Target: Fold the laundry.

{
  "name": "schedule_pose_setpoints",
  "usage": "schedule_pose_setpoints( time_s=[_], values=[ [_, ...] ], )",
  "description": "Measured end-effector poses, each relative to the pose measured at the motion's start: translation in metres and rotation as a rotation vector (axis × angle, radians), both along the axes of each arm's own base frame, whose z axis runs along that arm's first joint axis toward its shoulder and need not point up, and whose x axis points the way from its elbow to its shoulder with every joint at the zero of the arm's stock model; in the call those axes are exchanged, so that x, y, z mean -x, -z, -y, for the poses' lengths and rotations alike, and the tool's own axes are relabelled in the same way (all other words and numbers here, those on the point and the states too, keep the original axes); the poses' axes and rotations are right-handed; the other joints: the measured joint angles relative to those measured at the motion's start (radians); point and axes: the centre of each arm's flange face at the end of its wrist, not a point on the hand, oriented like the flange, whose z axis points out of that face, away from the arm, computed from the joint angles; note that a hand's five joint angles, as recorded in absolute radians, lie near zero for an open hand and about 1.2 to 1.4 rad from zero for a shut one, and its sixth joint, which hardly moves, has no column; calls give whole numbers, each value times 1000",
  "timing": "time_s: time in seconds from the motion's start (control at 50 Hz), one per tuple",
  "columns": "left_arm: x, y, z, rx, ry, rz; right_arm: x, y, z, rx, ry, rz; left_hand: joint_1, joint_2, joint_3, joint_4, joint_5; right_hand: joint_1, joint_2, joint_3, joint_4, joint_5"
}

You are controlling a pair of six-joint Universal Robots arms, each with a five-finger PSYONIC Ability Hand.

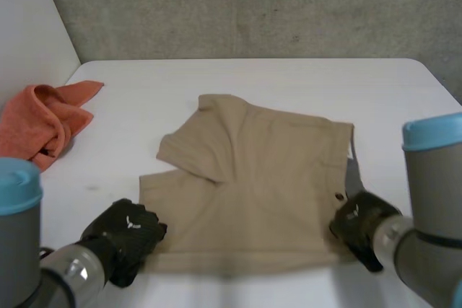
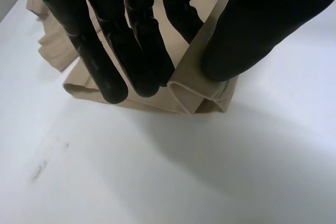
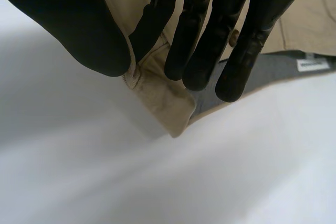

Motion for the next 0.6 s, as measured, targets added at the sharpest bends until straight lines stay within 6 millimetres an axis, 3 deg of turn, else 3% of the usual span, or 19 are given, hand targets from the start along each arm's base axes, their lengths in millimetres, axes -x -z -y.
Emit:
schedule_pose_setpoints(
  time_s=[0.08, 0.1, 0.18, 0.3, 0.4, 0.44, 0.46, 0.48, 0.6],
  values=[
    [-2, -7, -9, 10, 30, 14, 5, -3, -11, -25, -17, -21, 0, 0, 0, 0, 0, 0, 0, 0, 0, 0],
    [-2, -14, -15, 33, 60, 20, 11, -9, -25, -55, -46, -32, 0, 0, 0, 0, 0, 0, 0, 0, 0, 0],
    [3, -18, -11, 67, 78, 14, 9, -10, -25, -48, -61, -14, 0, 0, 0, 0, 17, 0, 0, 0, 0, 0],
    [33, -11, 41, 177, 79, -31, -10, -5, 13, 75, -39, 59, 1, 0, 0, 0, 23, 0, 0, 0, 0, 0],
    [69, 3, 105, 303, 63, -95, -28, -3, 58, 226, 34, 113, 3, 0, 0, 0, 23, 0, 0, 0, 0, 0],
    [69, 3, 105, 303, 63, -95, -28, -3, 58, 226, 34, 113, 3, 0, 0, 0, 23, 0, 0, 0, 0, 0],
    [75, 5, 115, 325, 59, -106, -30, -3, 64, 248, 44, 121, 3, 0, 0, 0, 23, 0, 0, 0, 0, 0],
    [92, 10, 144, 398, 47, -142, -37, -3, 82, 314, 71, 141, 3, 0, 0, 0, 23, 0, 0, 0, 0, 0],
    [128, 18, 202, 547, 30, -218, -59, 0, 129, 495, 94, 207, 6, 0, 0, 0, 23, 0, 0, 0, 0, 4]
  ],
)
